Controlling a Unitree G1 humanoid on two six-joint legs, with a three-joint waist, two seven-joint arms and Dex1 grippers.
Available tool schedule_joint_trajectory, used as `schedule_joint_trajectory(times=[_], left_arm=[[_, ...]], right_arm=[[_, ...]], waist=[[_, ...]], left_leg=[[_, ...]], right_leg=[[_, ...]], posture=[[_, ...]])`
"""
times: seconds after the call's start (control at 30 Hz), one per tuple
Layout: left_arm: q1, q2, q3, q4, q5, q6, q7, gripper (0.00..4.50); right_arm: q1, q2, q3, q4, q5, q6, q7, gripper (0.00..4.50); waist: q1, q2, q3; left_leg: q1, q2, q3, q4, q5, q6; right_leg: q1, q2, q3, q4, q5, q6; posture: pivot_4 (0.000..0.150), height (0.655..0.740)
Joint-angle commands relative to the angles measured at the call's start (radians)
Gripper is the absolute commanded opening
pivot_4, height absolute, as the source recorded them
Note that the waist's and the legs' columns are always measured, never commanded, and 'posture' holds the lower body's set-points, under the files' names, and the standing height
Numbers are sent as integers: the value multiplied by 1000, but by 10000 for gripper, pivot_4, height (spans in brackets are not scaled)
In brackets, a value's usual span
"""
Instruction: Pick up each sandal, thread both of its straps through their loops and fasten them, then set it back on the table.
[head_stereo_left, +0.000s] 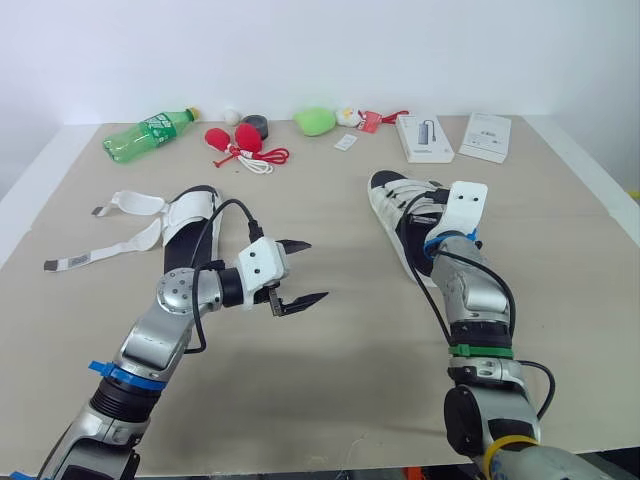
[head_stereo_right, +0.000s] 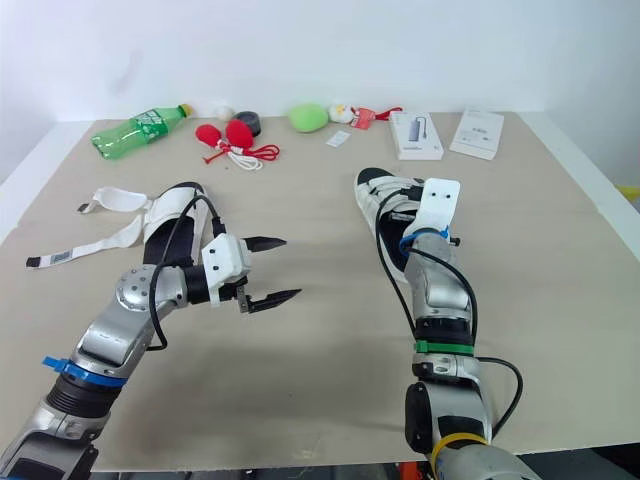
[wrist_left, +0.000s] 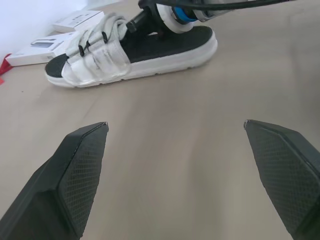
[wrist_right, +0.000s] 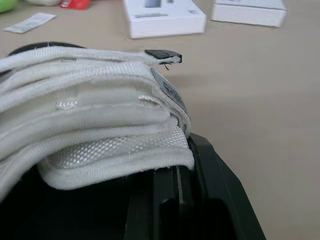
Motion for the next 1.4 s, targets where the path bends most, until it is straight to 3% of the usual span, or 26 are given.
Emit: schedule_joint_trajectory(times=[0.03,0.33,0.43,0.5,0.53,0.57,0.77,0.93,1.0,1.23,1.4], left_arm=[[-8,-14,5,-46,-14,10,12,45000],[-5,-30,18,-44,-80,27,-20,45000],[-9,-32,15,-37,-77,23,-23,45000],[-8,-32,5,-35,-70,15,-28,45000],[-7,-32,1,-33,-65,12,-30,45000],[-6,-31,-2,-32,-62,9,-31,45000],[0,-21,0,-30,-52,-6,-38,45000],[13,-12,41,-34,-37,2,13,45000],[20,-15,66,-41,-35,48,61,45000],[82,-77,187,-187,-37,365,357,45000],[154,-164,246,-343,54,485,604,45000]], right_arm=[[15,-6,-14,-108,-7,23,-29,1448],[59,-10,-25,-159,13,47,-6,1448],[65,-5,-35,-191,61,72,38,10148],[81,-28,-16,-225,55,119,60,18925],[92,-45,-12,-240,54,134,77,20042],[104,-66,-6,-251,61,141,111,24774],[204,-364,100,-326,164,96,618,43960],[224,-544,108,-241,355,-199,1273,43960],[164,-541,98,-157,418,-255,1414,43960],[-77,-377,220,80,442,-310,1632,43960],[-175,-248,294,238,376,-401,1673,43960]], waist=[[0,0,0],[-1,0,0],[-1,0,0],[-1,0,0],[-1,0,0],[0,0,0],[2,0,0],[-6,0,1],[-7,-1,1],[-18,-4,3],[-8,-5,3]], left_leg=[[0,0,0,0,1,1],[0,0,0,0,3,3],[0,0,0,0,3,3],[0,0,0,0,3,3],[0,0,0,0,3,3],[0,0,0,0,3,3],[0,0,0,1,3,3],[1,1,1,0,3,3],[3,2,1,1,2,3],[5,2,0,5,4,5],[3,2,-1,6,4,4]], right_leg=[[0,0,0,0,0,1],[0,1,0,0,0,5],[0,1,0,0,0,5],[0,1,0,0,0,5],[0,1,0,0,0,5],[0,1,0,0,0,5],[1,1,1,-2,-1,7],[1,1,1,-2,-1,7],[3,3,1,-2,-1,6],[6,4,2,-3,5,8],[6,4,2,-3,5,8]], posture=[[1500,7400],[1500,7400],[1500,7400],[1500,7400],[1500,7400],[1500,7400],[1500,7400],[1500,7400],[1500,7400],[1500,7400],[1500,7400]])
